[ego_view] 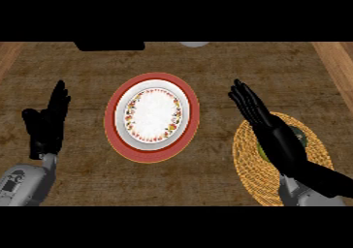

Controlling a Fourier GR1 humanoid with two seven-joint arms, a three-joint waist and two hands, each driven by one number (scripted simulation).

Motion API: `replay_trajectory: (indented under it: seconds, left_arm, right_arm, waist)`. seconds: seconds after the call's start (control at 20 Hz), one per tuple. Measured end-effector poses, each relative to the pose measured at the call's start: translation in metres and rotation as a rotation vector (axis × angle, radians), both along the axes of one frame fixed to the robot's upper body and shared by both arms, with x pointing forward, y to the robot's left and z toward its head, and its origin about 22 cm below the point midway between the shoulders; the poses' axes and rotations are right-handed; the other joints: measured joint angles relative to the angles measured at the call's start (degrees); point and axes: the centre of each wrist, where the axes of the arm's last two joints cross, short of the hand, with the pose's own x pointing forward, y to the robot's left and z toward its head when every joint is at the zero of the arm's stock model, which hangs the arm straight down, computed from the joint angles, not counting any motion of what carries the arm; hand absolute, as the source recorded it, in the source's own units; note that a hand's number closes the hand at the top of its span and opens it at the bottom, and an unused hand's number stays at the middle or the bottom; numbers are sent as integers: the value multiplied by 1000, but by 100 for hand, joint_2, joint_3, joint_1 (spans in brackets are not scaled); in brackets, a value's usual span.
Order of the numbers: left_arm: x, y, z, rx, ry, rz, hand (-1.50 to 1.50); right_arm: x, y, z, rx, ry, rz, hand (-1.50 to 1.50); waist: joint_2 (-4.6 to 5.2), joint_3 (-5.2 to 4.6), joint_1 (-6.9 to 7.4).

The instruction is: Pick the squash from the placemat and place it in the plate

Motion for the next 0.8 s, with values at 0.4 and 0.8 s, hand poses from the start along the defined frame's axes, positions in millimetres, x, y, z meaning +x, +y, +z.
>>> replay_trajectory:
  seconds: [0.4, 0.8]
  left_arm:
    - [11, -12, 53, 49, -162, -201, 0]
    - [8, -15, 73, 28, -205, -312, 0]
  right_arm:
    - [27, -26, 5, -351, -66, 46, 150]
    - [3, -45, -85, -426, -37, -265, -150]
  waist:
    - [-33, -53, 62]
    - [48, 9, 118]
